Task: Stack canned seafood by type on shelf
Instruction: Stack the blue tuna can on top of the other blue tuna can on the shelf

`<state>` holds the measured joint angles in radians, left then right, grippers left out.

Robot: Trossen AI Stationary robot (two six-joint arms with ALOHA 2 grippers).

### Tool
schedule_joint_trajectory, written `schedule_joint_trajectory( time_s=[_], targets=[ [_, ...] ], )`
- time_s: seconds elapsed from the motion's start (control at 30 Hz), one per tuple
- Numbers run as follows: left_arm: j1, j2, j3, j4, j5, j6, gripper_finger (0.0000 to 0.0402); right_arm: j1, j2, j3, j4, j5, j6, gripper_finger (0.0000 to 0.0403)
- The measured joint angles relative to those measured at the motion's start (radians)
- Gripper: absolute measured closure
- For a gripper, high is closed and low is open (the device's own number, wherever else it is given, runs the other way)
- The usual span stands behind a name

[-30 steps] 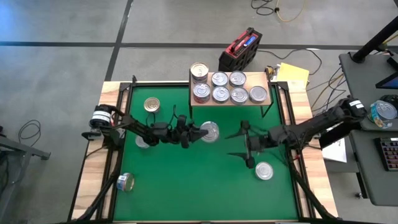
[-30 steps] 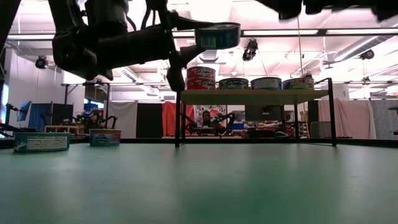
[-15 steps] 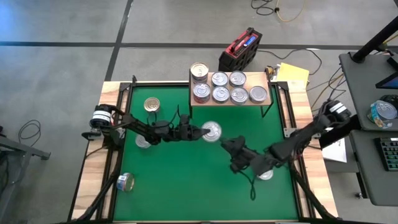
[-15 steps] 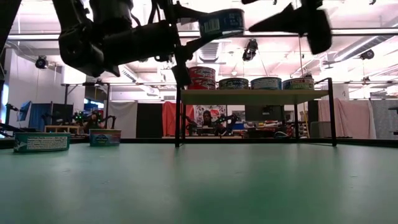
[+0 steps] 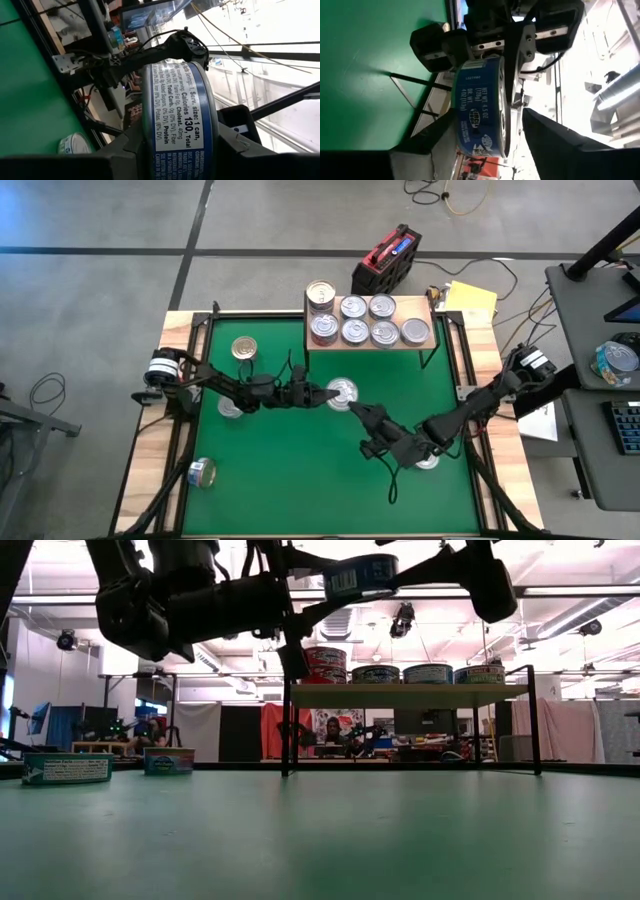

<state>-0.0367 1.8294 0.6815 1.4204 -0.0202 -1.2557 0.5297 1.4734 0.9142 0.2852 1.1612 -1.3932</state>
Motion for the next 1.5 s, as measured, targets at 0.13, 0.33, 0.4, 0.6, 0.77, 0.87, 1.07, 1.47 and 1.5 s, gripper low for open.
schedule_joint_trajectory(
  time_s=[0.13,0.33,0.4,0.6,0.77,0.87,1.07,1.47,1.5],
  targets=[
    [-0.007,0.0,0.011,-0.004,0.004,0.001,0.0283,-0.004,-0.005,0.0,0.0,-0.014,-0.044,0.0216],
    [-0.009,0.0,0.014,-0.004,0.001,0.0,0.0283,-0.015,-0.003,-0.001,-0.001,-0.012,-0.052,0.0231],
    [-0.009,0.0,0.014,0.001,0.001,0.0,0.0283,-0.015,-0.003,-0.001,0.001,-0.009,-0.05,0.0229],
    [-0.009,0.0,0.016,0.005,0.001,-0.001,0.0283,-0.015,-0.013,-0.001,0.005,-0.011,-0.047,0.0203],
    [-0.009,0.0,0.016,0.004,0.001,0.006,0.0283,-0.016,-0.017,-0.001,0.007,-0.011,-0.047,0.018],
    [-0.005,0.0,0.016,0.006,0.003,0.007,0.0283,-0.017,-0.026,-0.001,0.008,-0.01,-0.046,0.0168],
    [0.012,0.0,0.017,0.013,0.01,0.012,0.0283,-0.017,-0.041,-0.001,0.017,0.013,-0.044,0.0148],
    [0.038,0.0,0.015,0.028,0.018,0.018,0.0281,-0.017,-0.047,-0.001,0.026,0.028,-0.039,0.0132],
    [0.041,0.0,0.015,0.028,0.018,0.019,0.0281,-0.017,-0.047,-0.001,0.027,0.028,-0.039,0.0133]
  ],
)
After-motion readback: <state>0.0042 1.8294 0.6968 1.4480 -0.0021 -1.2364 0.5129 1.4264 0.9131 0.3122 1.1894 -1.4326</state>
